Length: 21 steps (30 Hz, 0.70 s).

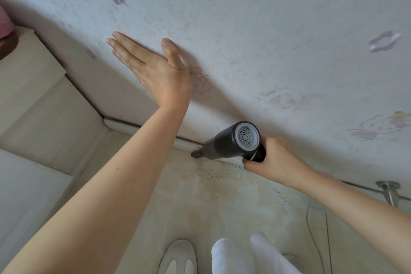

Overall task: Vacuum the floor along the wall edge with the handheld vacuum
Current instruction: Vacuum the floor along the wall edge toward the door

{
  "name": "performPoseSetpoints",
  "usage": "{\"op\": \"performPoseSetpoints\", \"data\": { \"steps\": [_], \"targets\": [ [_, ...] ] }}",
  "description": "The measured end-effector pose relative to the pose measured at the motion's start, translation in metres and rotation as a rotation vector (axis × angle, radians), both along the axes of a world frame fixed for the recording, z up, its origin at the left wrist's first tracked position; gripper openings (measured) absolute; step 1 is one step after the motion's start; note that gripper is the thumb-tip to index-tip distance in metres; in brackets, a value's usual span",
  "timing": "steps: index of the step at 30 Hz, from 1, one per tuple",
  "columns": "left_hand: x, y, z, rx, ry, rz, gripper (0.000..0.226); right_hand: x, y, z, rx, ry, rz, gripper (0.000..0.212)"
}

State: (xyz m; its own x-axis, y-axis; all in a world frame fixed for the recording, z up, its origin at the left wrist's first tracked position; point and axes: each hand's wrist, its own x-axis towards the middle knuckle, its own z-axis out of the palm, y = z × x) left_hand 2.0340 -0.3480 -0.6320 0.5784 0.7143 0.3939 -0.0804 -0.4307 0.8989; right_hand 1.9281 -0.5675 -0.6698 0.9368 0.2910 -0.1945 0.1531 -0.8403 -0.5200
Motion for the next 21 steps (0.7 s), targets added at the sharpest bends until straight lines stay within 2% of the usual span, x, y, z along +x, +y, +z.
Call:
{"op": "performPoseSetpoints", "data": {
  "steps": [11, 21],
  "targets": [
    [-0.002, -0.002, 0.005, -0.035, 0.019, -0.009, 0.088, -0.003, -0.01, 0.011, -0.094, -0.002, 0.028, 0.025],
    [-0.002, -0.013, 0.01, -0.076, 0.027, 0.004, 0.092, -0.006, -0.023, 0.012, -0.07, 0.047, -0.008, 0.022]
  ]
}}
